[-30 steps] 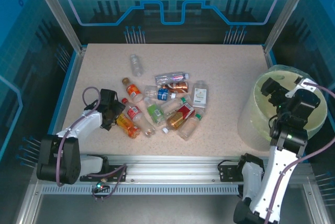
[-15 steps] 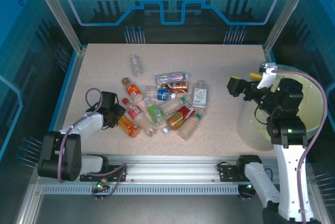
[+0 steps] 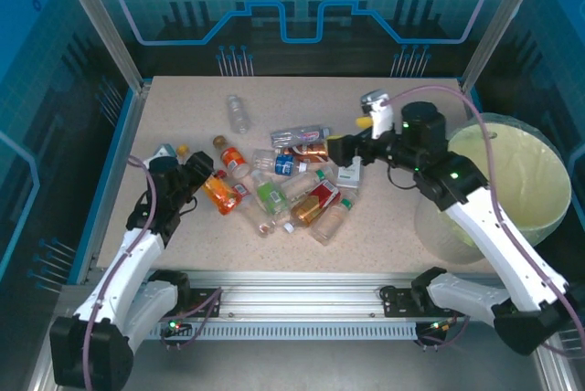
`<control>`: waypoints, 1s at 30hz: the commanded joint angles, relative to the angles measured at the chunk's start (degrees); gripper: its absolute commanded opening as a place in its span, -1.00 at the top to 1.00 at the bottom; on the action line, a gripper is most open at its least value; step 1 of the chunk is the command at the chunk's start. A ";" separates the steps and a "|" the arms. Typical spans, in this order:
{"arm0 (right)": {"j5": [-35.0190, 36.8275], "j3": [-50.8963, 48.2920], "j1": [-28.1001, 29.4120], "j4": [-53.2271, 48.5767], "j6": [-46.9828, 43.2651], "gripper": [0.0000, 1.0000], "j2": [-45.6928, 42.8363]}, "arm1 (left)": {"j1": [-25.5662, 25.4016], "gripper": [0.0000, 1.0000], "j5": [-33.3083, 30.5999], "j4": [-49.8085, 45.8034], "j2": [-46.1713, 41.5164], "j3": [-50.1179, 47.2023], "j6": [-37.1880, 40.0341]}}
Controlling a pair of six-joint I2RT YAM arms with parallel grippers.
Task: Put the plastic bottles in the bin
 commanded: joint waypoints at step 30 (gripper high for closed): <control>-15.09 7.89 13.11 20.02 16.73 -0.71 26.42 | -13.59 0.10 28.45 40.74 15.63 15.05 -5.94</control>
